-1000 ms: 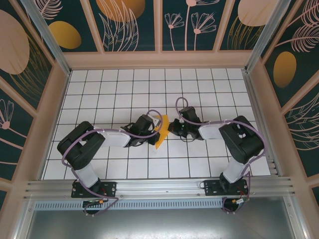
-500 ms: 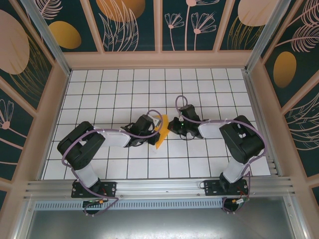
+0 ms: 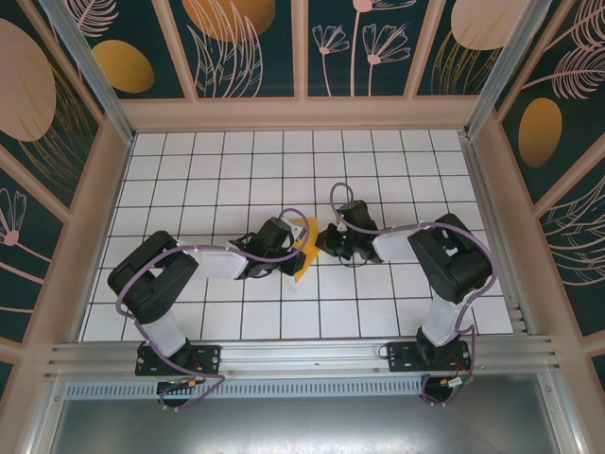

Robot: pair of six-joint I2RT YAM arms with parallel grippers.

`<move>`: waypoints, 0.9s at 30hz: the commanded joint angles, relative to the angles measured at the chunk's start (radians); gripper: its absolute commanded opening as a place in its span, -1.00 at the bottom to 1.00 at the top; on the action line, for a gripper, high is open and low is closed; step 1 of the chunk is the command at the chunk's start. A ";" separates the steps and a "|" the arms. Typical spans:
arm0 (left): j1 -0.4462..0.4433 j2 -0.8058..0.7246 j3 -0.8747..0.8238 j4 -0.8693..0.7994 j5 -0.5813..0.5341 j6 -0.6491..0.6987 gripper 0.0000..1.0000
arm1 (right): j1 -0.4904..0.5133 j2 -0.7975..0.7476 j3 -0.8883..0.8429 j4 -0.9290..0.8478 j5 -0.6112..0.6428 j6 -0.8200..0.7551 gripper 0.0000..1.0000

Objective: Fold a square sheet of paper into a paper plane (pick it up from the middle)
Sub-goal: Third fold the triangle at the center of the table.

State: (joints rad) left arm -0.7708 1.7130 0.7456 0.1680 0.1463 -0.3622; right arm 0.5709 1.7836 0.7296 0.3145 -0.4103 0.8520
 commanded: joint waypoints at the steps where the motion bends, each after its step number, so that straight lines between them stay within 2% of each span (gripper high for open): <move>1: 0.002 -0.069 0.023 -0.121 -0.044 -0.017 -0.13 | 0.001 0.033 -0.035 -0.035 0.045 0.022 -0.96; 4: 0.002 -0.139 0.073 -0.191 -0.116 -0.067 0.06 | 0.008 0.026 -0.034 -0.050 0.063 0.045 -0.96; 7: 0.003 -0.218 0.070 -0.206 -0.134 -0.169 0.12 | 0.023 0.024 -0.032 -0.062 0.083 0.068 -0.96; 10: 0.002 -0.266 0.009 -0.118 -0.007 -0.285 0.00 | 0.030 0.010 -0.046 -0.048 0.093 0.098 -0.96; 14: 0.003 -0.240 -0.076 0.129 0.233 -0.444 -0.29 | 0.030 -0.007 -0.045 -0.060 0.111 0.123 -0.96; 17: 0.002 -0.196 -0.106 0.211 0.212 -0.506 -0.38 | 0.032 -0.025 -0.056 -0.040 0.111 0.139 -0.95; 19: 0.003 -0.152 -0.089 0.195 0.180 -0.499 -0.42 | 0.030 -0.029 -0.051 -0.049 0.107 0.135 -0.95; 23: 0.003 -0.078 -0.069 0.224 0.208 -0.503 -0.49 | 0.032 -0.033 -0.044 -0.070 0.105 0.124 -0.95; 27: 0.004 -0.037 -0.055 0.142 0.142 -0.482 -0.54 | 0.030 -0.042 -0.049 -0.086 0.115 0.116 -0.94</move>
State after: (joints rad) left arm -0.7704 1.6524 0.6624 0.3214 0.3157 -0.8375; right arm 0.5976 1.7580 0.7059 0.3244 -0.3355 0.9752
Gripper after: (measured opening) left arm 0.238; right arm 0.061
